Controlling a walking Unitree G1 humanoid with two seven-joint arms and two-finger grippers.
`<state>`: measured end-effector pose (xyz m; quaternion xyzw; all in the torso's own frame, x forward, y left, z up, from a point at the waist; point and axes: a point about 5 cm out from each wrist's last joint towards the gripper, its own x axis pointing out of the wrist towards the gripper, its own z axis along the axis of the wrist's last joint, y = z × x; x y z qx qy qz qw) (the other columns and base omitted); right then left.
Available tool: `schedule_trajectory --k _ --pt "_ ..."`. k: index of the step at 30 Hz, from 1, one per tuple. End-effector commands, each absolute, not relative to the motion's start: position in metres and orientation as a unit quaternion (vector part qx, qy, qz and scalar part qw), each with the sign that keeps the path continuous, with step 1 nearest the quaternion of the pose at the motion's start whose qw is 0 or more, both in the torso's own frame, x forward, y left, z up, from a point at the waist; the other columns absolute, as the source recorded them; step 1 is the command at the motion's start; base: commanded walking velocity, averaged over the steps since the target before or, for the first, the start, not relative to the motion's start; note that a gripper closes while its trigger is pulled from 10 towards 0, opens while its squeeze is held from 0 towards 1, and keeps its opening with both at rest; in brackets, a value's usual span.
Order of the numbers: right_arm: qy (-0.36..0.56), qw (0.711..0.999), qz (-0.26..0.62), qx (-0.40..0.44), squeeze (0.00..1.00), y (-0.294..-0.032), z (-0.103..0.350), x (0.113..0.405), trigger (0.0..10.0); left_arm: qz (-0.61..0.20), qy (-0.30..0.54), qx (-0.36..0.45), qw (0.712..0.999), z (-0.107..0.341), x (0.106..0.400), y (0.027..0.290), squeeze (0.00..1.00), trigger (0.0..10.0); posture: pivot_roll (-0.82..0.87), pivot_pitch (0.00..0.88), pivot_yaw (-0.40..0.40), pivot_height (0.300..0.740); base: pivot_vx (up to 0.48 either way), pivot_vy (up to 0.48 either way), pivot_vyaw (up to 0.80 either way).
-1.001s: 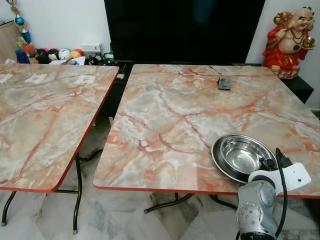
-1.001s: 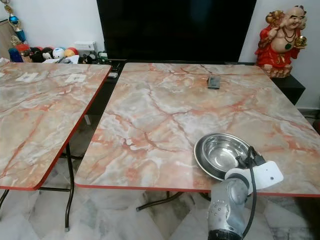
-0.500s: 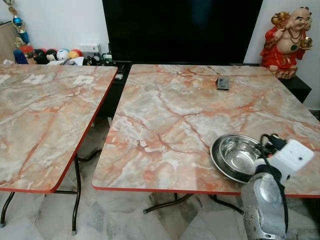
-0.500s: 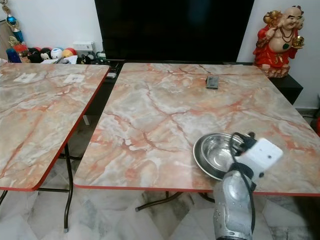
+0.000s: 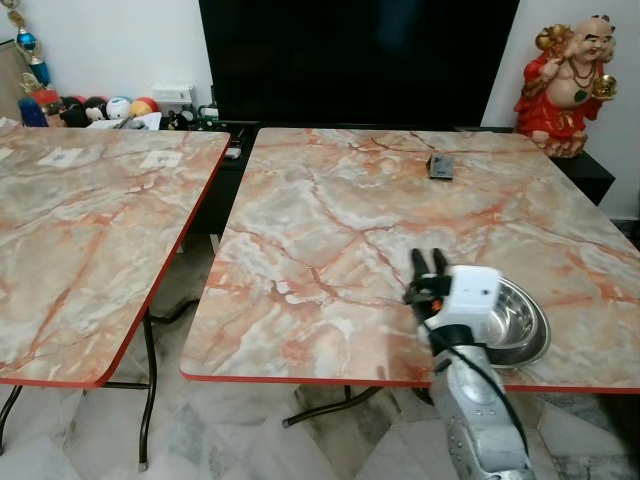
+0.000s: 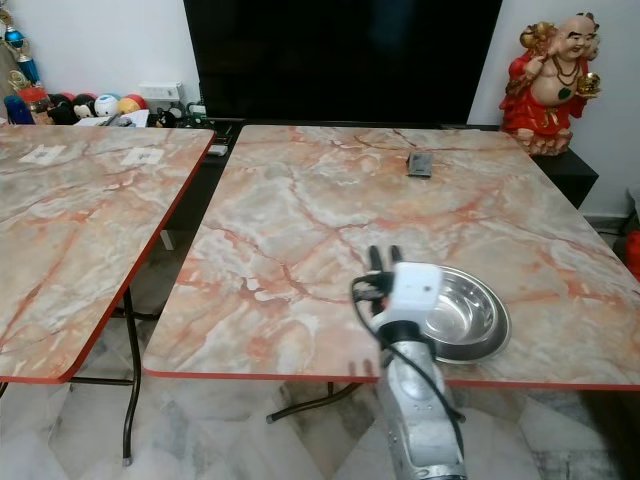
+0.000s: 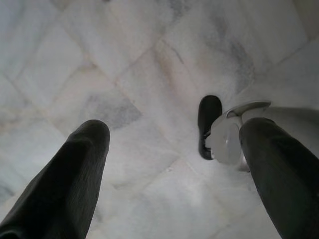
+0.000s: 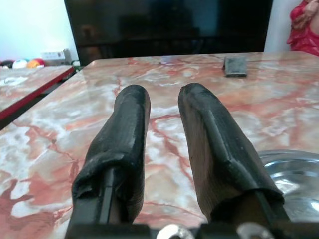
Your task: Setting the table
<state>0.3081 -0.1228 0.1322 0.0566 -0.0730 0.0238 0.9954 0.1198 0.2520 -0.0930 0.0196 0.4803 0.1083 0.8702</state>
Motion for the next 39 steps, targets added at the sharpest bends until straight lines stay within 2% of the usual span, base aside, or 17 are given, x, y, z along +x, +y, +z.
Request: schedule_trajectory --k 1,12,18,25,39 --pt "-0.079 0.995 0.024 0.054 0.0 -0.12 0.135 0.31 10.0 0.115 0.492 0.014 0.863 -0.096 0.112 0.252 0.0 10.0 0.04 0.0 -0.035 0.74 0.0 0.322 0.8" --pt "-0.068 0.996 0.019 0.061 0.0 -0.121 0.13 0.31 10.0 0.094 0.486 0.021 0.869 -0.096 0.13 0.234 0.0 10.0 0.04 0.0 -0.03 0.74 0.0 0.48 0.12" --pt "-0.065 0.996 -0.001 0.064 0.0 -0.127 0.13 0.315 10.0 0.094 0.483 0.024 0.87 -0.093 0.134 0.239 0.0 10.0 0.04 0.0 -0.027 0.74 0.0 0.48 0.0" --pt "-0.031 0.99 -0.104 0.089 0.0 -0.15 0.118 0.315 10.0 0.101 0.49 0.029 0.866 -0.092 0.121 0.255 0.0 10.0 0.05 0.0 -0.019 0.74 0.0 0.48 0.0" --pt "-0.026 0.99 -0.091 0.1 0.0 -0.145 0.115 0.317 10.0 0.094 0.49 0.035 0.866 -0.092 0.127 0.253 0.0 10.0 0.05 0.0 -0.011 0.74 0.0 0.48 0.0"
